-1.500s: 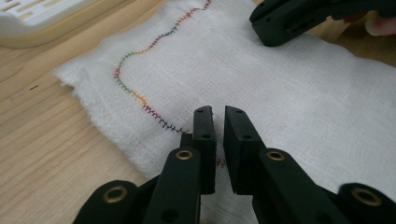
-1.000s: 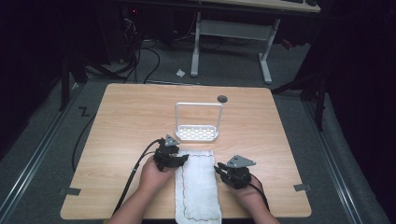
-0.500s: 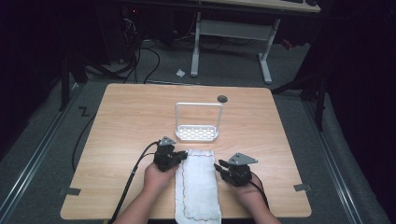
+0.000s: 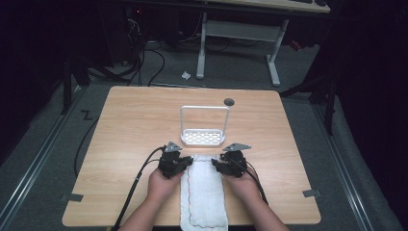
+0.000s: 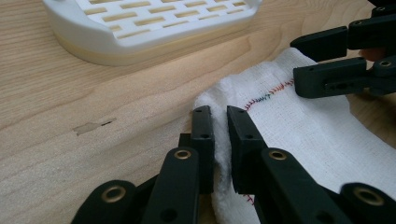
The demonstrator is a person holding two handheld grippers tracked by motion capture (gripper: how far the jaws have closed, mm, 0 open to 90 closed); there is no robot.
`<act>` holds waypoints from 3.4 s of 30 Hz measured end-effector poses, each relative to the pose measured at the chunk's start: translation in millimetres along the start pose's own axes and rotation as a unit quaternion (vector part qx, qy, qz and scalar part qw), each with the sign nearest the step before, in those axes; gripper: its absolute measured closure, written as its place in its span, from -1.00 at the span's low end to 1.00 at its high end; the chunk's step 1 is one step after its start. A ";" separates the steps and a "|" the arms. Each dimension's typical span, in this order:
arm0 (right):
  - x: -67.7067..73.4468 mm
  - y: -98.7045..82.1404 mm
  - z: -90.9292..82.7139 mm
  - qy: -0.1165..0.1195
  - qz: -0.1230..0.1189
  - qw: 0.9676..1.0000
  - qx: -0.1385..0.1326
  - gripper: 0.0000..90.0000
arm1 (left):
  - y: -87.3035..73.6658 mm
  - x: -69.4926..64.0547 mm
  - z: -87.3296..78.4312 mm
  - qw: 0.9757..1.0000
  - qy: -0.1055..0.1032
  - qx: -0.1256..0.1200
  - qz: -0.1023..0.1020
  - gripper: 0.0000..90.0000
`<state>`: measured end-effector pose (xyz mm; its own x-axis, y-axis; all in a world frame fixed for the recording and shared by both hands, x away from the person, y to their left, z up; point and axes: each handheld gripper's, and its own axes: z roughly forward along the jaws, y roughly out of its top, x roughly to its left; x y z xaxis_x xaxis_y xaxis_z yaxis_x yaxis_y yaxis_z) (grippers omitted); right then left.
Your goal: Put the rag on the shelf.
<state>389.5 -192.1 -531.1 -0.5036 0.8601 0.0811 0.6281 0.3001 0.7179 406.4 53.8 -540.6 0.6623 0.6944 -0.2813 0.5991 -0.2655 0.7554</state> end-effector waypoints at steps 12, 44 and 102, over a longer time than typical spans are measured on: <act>11.6 -7.6 -2.5 0.023 -0.033 0.999 -0.015 0.89 | -1.4 -2.2 -1.6 1.000 0.001 -0.001 0.008 0.83; 19.4 20.7 -66.3 0.026 -0.067 0.987 -0.145 0.90 | 34.6 -28.2 -45.2 0.992 -0.016 -0.119 0.039 0.83; 11.7 151.0 -157.6 -0.014 -0.075 0.948 -0.310 0.90 | 182.4 -60.2 -131.3 0.951 0.035 -0.275 0.135 0.84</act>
<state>385.0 -201.7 -312.8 -0.5390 0.8398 -0.0657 0.0778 0.1273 0.9888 416.8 51.3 -308.2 0.7153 0.6988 -0.0068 0.0718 -0.0638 0.9954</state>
